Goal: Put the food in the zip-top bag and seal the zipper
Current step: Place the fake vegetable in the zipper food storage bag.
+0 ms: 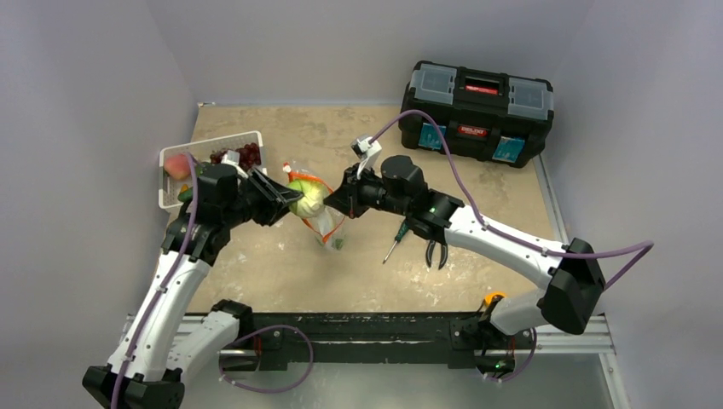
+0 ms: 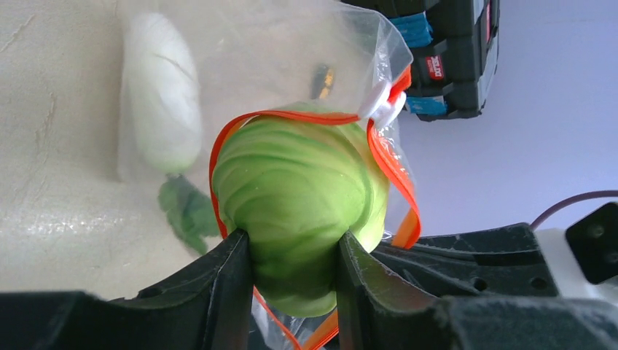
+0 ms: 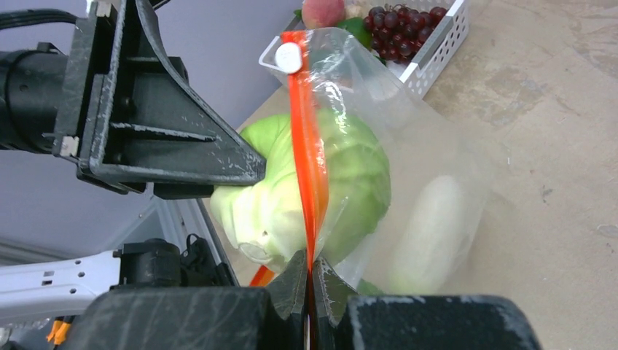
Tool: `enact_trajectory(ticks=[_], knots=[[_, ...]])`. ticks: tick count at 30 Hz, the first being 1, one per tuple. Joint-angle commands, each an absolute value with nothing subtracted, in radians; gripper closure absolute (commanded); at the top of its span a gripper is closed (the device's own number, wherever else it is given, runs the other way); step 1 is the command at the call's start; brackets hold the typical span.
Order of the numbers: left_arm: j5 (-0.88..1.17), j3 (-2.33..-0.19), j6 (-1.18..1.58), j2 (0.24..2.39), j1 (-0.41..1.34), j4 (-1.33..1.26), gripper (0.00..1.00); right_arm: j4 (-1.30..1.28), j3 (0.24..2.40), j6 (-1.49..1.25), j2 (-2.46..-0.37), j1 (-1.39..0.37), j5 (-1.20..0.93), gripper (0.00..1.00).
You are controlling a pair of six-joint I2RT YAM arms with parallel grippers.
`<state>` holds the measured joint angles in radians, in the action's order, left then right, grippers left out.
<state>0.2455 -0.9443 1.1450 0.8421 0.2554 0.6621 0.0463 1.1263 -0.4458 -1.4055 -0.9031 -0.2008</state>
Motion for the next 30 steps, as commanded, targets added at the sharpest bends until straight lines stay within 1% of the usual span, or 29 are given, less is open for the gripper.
enact_trajectory(ticks=[1,4,6,8,10,13,14,16,18,25,28,30], knots=[[0.232,-1.072,1.208,0.892,0.252,0.729,1.00,0.084,1.177,-0.453,-1.414,-0.911,-0.225,1.00],[0.249,-1.040,1.197,0.900,0.261,0.687,1.00,0.094,1.190,-0.465,-1.427,-0.913,-0.241,1.00],[0.276,-1.016,1.139,0.913,0.275,0.618,1.00,0.097,1.198,-0.473,-1.434,-0.913,-0.249,1.00],[0.292,-1.029,1.078,0.948,0.285,0.642,0.99,0.102,1.198,-0.480,-1.435,-0.915,-0.249,1.00],[0.317,-1.024,1.040,0.973,0.288,0.650,0.95,0.105,1.194,-0.483,-1.430,-0.914,-0.239,1.00],[0.357,-0.962,1.030,0.950,0.288,0.567,0.81,0.106,1.191,-0.487,-1.422,-0.915,-0.226,1.00],[0.376,-0.926,1.033,0.926,0.288,0.524,0.80,0.114,1.185,-0.491,-1.420,-0.914,-0.229,1.00],[0.379,-0.895,1.025,0.902,0.288,0.462,0.84,0.136,1.174,-0.508,-1.408,-0.914,-0.236,1.00],[0.344,-0.905,0.974,0.898,0.288,0.501,0.89,0.145,1.180,-0.525,-1.401,-0.914,-0.246,1.00],[0.338,-0.970,0.759,0.950,0.303,0.646,0.95,0.160,1.227,-0.532,-1.411,-0.913,-0.249,1.00],[0.272,-1.051,0.648,0.955,0.346,0.743,0.98,0.139,1.264,-0.529,-1.456,-0.914,-0.273,1.00],[0.246,-1.095,0.583,0.962,0.372,0.804,0.98,0.172,1.254,-0.541,-1.472,-0.914,-0.277,1.00]])
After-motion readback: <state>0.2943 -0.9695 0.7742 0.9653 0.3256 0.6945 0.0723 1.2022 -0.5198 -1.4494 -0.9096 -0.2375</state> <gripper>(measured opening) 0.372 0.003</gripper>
